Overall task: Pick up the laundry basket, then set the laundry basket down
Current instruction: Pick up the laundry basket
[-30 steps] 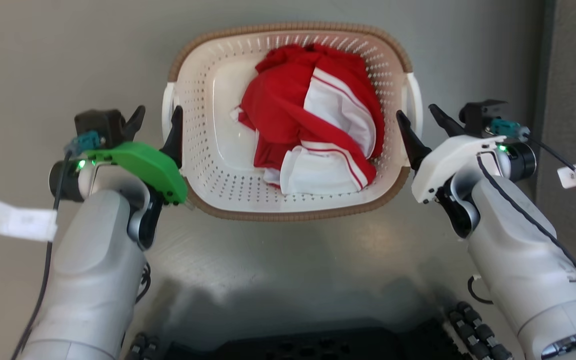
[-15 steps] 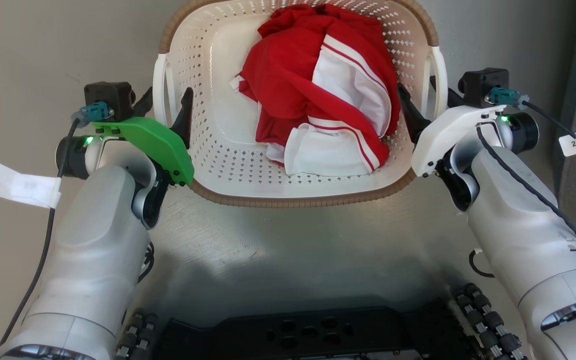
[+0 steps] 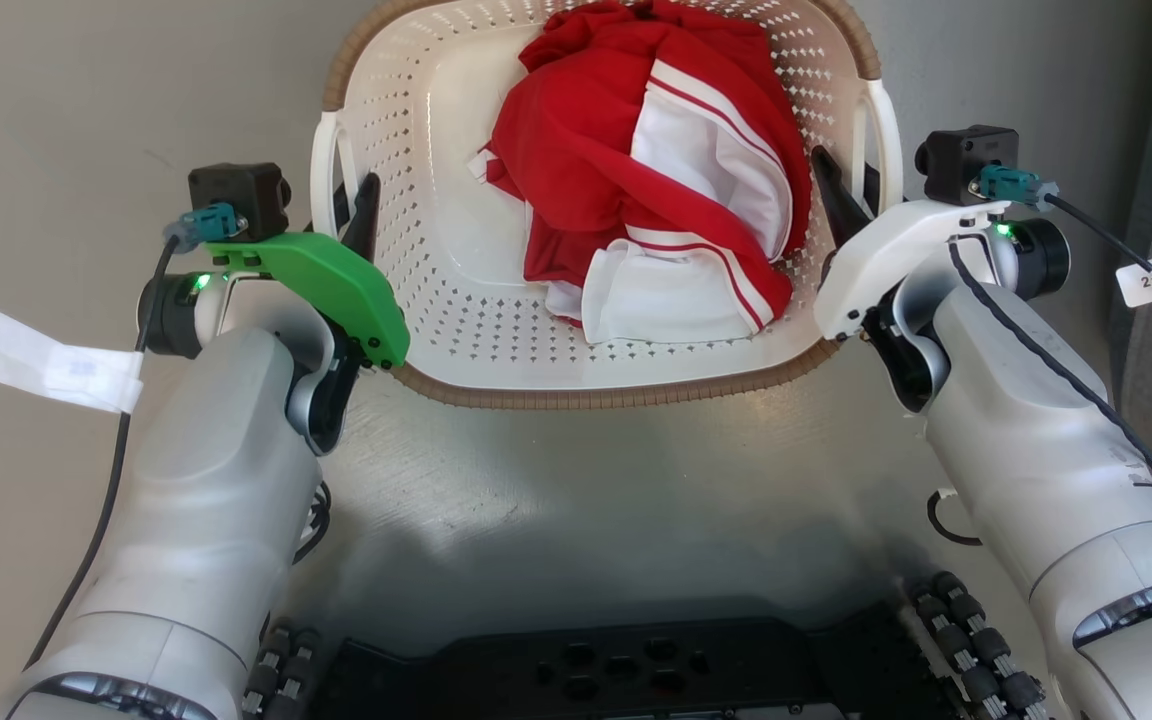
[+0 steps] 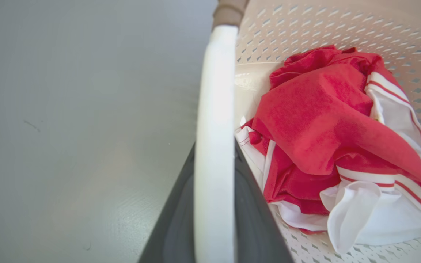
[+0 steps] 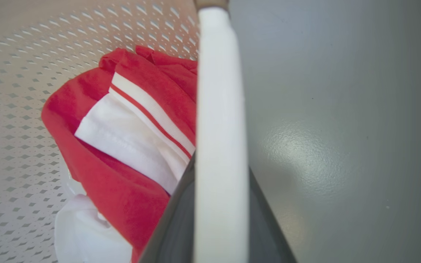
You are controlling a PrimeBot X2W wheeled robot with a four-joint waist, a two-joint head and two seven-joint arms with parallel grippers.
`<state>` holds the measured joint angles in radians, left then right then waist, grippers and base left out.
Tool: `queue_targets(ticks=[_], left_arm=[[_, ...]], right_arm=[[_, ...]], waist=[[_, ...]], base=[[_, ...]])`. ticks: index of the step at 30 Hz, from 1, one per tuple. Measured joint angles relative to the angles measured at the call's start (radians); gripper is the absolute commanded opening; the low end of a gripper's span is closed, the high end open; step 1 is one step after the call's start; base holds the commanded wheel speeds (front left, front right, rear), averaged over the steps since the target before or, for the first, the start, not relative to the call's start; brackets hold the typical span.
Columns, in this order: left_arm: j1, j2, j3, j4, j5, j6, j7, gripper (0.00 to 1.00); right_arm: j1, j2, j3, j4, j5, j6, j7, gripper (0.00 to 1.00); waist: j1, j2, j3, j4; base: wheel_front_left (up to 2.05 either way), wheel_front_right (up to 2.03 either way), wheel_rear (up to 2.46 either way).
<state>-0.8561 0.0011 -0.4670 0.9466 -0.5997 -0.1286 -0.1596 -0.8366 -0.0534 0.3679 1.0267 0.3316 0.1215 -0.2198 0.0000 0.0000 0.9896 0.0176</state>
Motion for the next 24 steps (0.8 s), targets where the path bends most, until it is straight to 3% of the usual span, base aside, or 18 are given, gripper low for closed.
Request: queue_targets(ticks=[14, 24], left_arm=[[0.002, 0.001, -0.089, 0.077, -0.065, 0.000, -0.005, 0.00], [0.013, 0.002, -0.120, 0.116, -0.108, 0.000, 0.046, 0.00]], right_arm=[[0.022, -0.002, 0.069, 0.051, 0.119, 0.000, -0.008, 0.00], [0.032, -0.003, 0.134, 0.062, 0.217, 0.000, 0.068, 0.00]], waist=[[0.0000, 0.0000, -0.092, 0.004], [0.0000, 0.0000, -0.207, -0.001]], base=[[0.00, 0.00, 0.00], [0.00, 0.00, 0.00]])
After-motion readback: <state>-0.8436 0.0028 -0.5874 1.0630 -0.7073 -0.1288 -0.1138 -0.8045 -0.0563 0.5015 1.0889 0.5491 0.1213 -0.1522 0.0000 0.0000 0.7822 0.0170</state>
